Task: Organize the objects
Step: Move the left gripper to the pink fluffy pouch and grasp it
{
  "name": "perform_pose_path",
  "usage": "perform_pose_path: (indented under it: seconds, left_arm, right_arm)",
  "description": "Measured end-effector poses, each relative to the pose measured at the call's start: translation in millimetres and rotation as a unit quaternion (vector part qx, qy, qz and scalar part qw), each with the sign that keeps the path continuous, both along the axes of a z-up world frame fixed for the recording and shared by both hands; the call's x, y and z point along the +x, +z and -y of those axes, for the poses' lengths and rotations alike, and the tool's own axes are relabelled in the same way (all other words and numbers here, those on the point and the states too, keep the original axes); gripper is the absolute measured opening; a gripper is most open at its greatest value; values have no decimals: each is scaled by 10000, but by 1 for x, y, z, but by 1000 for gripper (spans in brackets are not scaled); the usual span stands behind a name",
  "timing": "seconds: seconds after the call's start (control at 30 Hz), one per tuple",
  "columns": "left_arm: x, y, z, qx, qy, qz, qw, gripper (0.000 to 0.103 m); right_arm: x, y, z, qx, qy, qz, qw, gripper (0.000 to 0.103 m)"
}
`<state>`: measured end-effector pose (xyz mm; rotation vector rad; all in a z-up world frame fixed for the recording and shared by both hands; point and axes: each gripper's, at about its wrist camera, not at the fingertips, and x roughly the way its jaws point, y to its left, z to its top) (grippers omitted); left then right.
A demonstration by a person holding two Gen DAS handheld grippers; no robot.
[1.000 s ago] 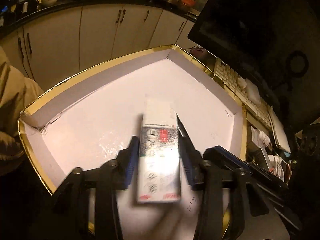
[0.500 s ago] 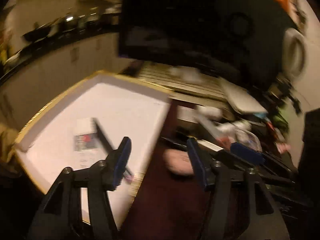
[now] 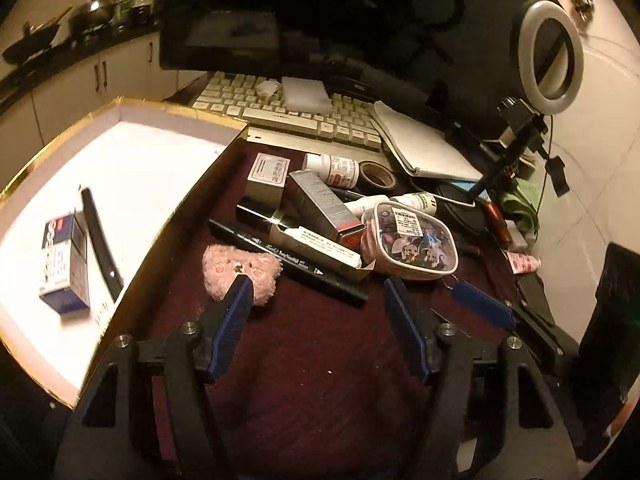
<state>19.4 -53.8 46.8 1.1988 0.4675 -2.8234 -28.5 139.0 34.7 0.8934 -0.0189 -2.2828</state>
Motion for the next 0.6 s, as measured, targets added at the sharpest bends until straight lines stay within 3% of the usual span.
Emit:
perform_pose_path:
  seconds: [0.13,0.3,0.6]
  left_arm:
    - [0,-4,-5,-58,251,-29,9997,68]
    - [-14,-18,-11,49,57,350,9994,68]
    - [-23,-21,-10,91,12,335,9994,68]
  right_arm:
    - [-4,-7,-5,135,-22,67,9999,60]
    - [-7,-15,-13,81,-11,212,9997,60]
    - [-24,-18,-47,-325,-102,498,9982,60]
